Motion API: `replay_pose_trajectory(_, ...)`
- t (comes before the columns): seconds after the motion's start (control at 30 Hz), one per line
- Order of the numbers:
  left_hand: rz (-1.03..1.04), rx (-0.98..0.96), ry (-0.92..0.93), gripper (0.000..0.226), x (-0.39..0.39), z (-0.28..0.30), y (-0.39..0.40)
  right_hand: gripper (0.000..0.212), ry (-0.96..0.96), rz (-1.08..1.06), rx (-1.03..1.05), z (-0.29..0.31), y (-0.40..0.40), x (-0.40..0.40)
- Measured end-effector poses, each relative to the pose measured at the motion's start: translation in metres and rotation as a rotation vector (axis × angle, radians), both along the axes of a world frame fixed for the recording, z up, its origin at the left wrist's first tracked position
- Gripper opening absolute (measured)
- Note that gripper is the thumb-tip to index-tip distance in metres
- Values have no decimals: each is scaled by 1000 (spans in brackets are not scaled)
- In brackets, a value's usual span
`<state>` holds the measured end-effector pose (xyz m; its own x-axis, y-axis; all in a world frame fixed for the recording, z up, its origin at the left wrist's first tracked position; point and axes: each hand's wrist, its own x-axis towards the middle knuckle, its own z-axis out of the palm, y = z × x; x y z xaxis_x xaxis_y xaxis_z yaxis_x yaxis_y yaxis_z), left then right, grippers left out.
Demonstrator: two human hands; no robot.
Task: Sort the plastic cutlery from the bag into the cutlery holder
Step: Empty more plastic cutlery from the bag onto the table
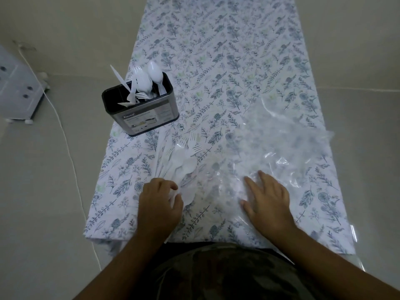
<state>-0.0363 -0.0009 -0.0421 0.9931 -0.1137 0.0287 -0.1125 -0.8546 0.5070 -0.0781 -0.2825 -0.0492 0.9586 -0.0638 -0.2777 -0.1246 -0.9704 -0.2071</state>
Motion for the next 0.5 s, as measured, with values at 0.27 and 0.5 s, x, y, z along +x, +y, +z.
replay_pose_trajectory(0.27,-159,124,266,28,-48,-21,22,80,203,288,28,-3,-31,28)
replay_pose_trajectory(0.5,-57,-30,330,17,-25,-7,0,77,123,187,173,9,9,44)
